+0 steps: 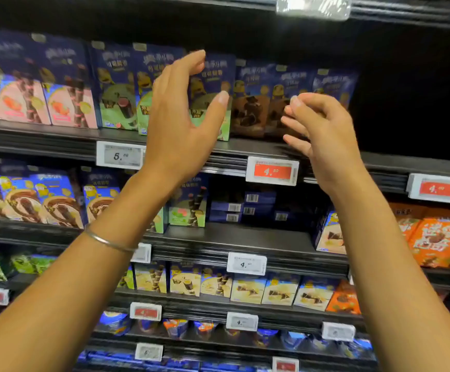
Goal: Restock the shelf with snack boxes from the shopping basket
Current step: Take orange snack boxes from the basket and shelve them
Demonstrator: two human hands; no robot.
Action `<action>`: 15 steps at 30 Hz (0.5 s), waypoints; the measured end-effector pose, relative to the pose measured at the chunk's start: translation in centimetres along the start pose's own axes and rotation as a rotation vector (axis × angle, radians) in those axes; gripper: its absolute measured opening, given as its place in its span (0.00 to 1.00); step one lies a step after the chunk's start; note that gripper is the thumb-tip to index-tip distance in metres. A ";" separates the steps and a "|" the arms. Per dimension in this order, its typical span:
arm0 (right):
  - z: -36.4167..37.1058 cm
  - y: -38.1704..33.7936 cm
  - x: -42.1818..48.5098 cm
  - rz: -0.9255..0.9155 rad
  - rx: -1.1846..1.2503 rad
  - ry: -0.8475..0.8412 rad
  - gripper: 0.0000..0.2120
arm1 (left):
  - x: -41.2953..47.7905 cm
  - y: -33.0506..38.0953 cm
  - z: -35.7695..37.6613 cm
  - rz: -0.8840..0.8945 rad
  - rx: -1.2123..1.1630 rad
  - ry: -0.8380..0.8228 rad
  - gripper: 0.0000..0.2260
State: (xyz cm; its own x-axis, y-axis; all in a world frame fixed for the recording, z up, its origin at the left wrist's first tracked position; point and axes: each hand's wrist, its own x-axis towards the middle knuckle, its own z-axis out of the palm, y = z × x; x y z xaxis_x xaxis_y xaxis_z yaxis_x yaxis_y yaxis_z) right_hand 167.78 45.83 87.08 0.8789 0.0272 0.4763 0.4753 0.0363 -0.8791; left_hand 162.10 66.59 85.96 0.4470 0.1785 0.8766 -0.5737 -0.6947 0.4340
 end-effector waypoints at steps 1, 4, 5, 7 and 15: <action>-0.5 0.2 -1.6 -0.028 0.035 0.015 0.19 | -1.9 0.0 0.0 -0.022 -0.074 0.003 0.22; -2.3 2.7 -6.6 -0.035 0.143 0.055 0.17 | -9.4 -1.1 0.4 -0.116 -0.311 0.014 0.20; -3.0 4.2 -8.4 -0.005 0.160 0.058 0.16 | -12.4 -1.6 0.6 -0.180 -0.382 0.021 0.19; -4.4 7.9 -12.4 0.089 0.178 0.057 0.15 | -18.9 -2.4 1.0 -0.342 -0.498 0.012 0.18; -7.9 24.1 -30.2 0.844 0.100 0.109 0.13 | -43.4 -3.7 2.1 -1.220 -0.477 -0.307 0.18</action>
State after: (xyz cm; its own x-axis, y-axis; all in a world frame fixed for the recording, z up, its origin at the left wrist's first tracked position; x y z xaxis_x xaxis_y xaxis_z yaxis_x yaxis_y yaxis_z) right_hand 153.06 38.00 51.33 0.9381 -0.0115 -0.3463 -0.3417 0.1351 -0.9300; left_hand 146.28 59.97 45.83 0.9385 0.2984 -0.1735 0.1452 0.1147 0.9827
